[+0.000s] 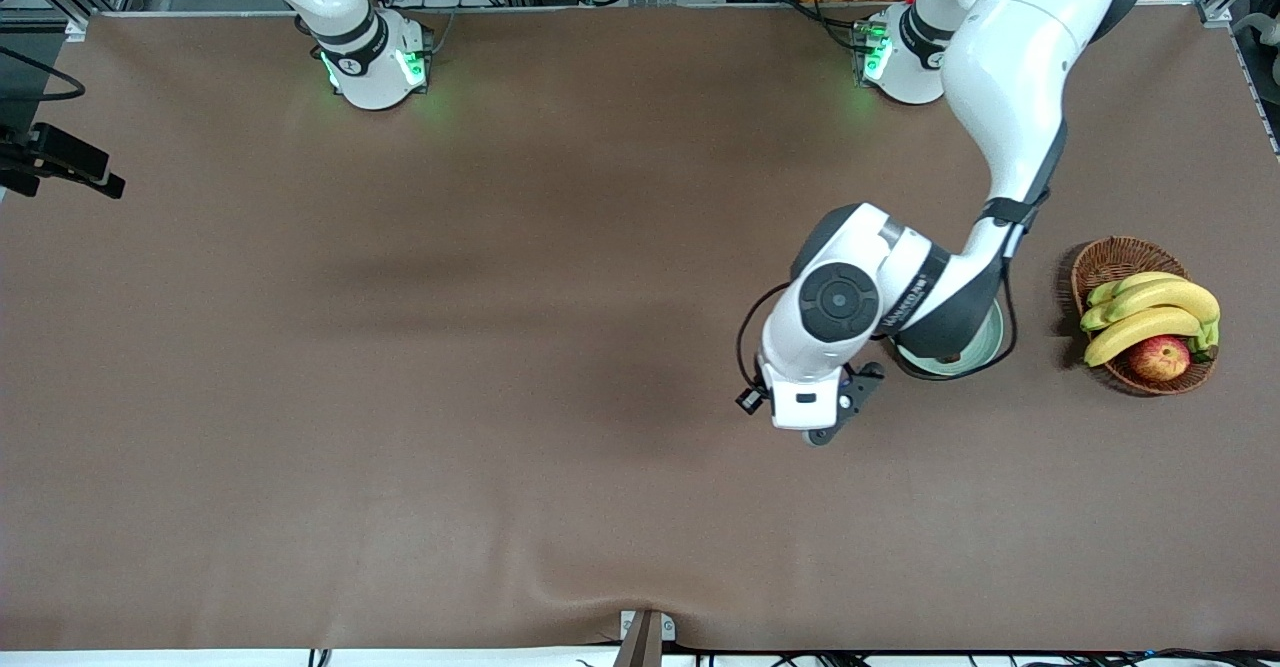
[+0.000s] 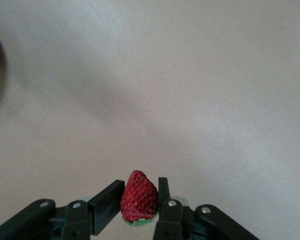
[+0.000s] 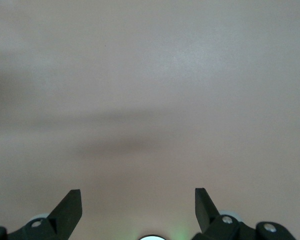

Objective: Collect all strawberries into plate

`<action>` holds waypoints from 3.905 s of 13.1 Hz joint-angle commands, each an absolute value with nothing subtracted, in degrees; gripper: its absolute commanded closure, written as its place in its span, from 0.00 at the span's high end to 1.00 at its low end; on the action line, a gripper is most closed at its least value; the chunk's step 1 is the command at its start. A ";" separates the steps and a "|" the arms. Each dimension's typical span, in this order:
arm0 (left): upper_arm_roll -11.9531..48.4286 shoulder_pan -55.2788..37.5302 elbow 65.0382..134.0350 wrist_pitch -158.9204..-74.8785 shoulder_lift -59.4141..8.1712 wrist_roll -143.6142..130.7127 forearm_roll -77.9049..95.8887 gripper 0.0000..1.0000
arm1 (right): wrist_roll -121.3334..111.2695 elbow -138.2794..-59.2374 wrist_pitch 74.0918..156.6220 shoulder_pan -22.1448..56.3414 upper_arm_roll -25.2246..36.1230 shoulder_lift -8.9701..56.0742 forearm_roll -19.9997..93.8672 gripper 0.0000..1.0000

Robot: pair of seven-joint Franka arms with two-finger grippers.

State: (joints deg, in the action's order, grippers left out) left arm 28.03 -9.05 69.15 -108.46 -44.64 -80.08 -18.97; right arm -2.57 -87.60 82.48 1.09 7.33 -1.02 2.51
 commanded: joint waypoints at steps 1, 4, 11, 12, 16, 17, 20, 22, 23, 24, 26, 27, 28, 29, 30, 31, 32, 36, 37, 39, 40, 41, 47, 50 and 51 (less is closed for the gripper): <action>28.39 -6.33 71.72 -105.74 -41.14 -74.20 -18.46 0.00 | -2.02 -86.22 81.83 0.44 6.77 -0.44 3.52 1.00; 28.39 -3.52 72.50 -104.16 -38.68 -65.68 -18.19 0.00 | -2.02 -86.22 81.83 0.53 6.77 -0.44 3.52 1.00; 28.48 6.40 85.76 -104.59 -29.98 -45.11 -18.02 0.00 | -2.02 -86.22 81.83 0.61 6.77 -0.44 3.43 1.00; 28.48 7.29 88.13 -105.11 -28.84 -43.09 -18.10 0.00 | -2.02 -86.22 81.83 0.53 6.77 -0.44 3.43 1.00; 28.56 13.26 104.46 -117.03 -21.64 -35.26 -18.19 0.00 | -2.02 -86.22 81.74 0.62 6.77 -0.44 3.43 1.00; 28.56 14.32 107.98 -120.20 -20.49 -34.11 -18.19 0.00 | -2.02 -86.22 81.65 0.62 6.77 -0.44 3.43 1.00; 28.56 17.04 116.95 -128.73 -19.16 -30.34 -18.28 0.00 | -2.02 -86.22 81.47 0.62 6.77 -0.44 3.43 1.00; 28.56 19.41 121.36 -133.66 -19.25 -27.44 -18.37 0.00 | -2.02 -86.22 81.39 0.62 6.77 -0.44 3.43 1.00; 28.48 19.77 123.55 -136.81 -19.34 -26.12 -18.46 0.00 | -2.02 -86.22 81.39 0.62 6.77 -0.44 3.43 1.00; 28.39 20.21 125.40 -139.54 -19.51 -25.67 -18.63 0.00 | -2.02 -86.22 81.39 0.62 6.77 -0.44 3.43 1.00; 28.39 21.01 125.77 -141.06 -20.04 -25.58 -18.72 0.00 | -2.02 -86.22 81.39 0.70 6.68 -0.44 3.43 1.00; 28.39 20.83 125.08 -140.98 -20.04 -25.58 -18.72 0.24 | -2.02 -86.22 81.39 0.70 6.68 -0.44 3.43 1.00; 28.39 20.74 123.68 -140.72 -20.04 -25.84 -18.63 0.77 | -2.02 -86.22 81.39 0.70 6.68 -0.44 3.43 1.00; 28.48 21.00 121.57 -140.02 -19.95 -25.84 -18.72 1.00 | -2.02 -86.22 81.39 0.70 6.68 -0.44 3.43 1.00; 28.56 20.83 119.46 -137.83 -19.95 -25.93 -18.63 1.00 | -2.02 -86.22 81.39 0.70 6.68 -0.44 3.43 1.00; 28.65 20.40 116.40 -135.64 -19.60 -26.01 -18.63 1.00 | -2.11 -86.22 81.39 0.70 6.68 -0.44 3.43 1.00; 29.96 20.39 113.06 -131.61 -19.43 -25.93 -18.63 1.00 | -2.02 -86.22 81.39 0.70 6.68 -0.44 3.43 1.00; 34.53 20.13 96.71 -113.23 -19.86 -25.93 -18.28 1.00 | -2.02 -86.22 81.39 0.70 6.68 -0.44 3.43 1.00; 35.41 20.30 94.50 -110.94 -19.60 -25.93 -18.02 1.00 | -2.11 -86.22 81.39 0.70 6.68 -0.44 3.43 1.00; 37.95 20.56 88.63 -105.32 -19.25 -25.93 -17.93 1.00 | -2.02 -86.22 81.39 0.70 6.68 -0.44 3.43 1.00; 39.19 20.57 85.46 -102.42 -19.25 -25.93 -17.84 1.00 | -2.02 -86.22 81.39 0.70 6.68 -0.44 3.43 1.00; 40.42 20.57 83.08 -99.26 -19.25 -25.93 -17.93 1.00 | -2.02 -86.22 81.39 0.70 6.68 -0.44 3.43 1.00; 41.57 20.74 77.70 -88.51 -15.74 -25.93 -17.93 1.00 | -2.02 -86.22 81.39 0.70 6.68 -0.44 3.34 1.00; 40.88 20.48 77.70 -88.42 -12.41 -24.44 -15.66 1.00 | -2.11 -86.22 81.39 0.70 6.68 -0.44 3.43 1.00; 37.48 18.91 77.78 -88.42 -9.70 -21.82 -13.21 1.00 | -2.11 -86.22 81.39 0.70 6.68 -0.44 3.43 1.00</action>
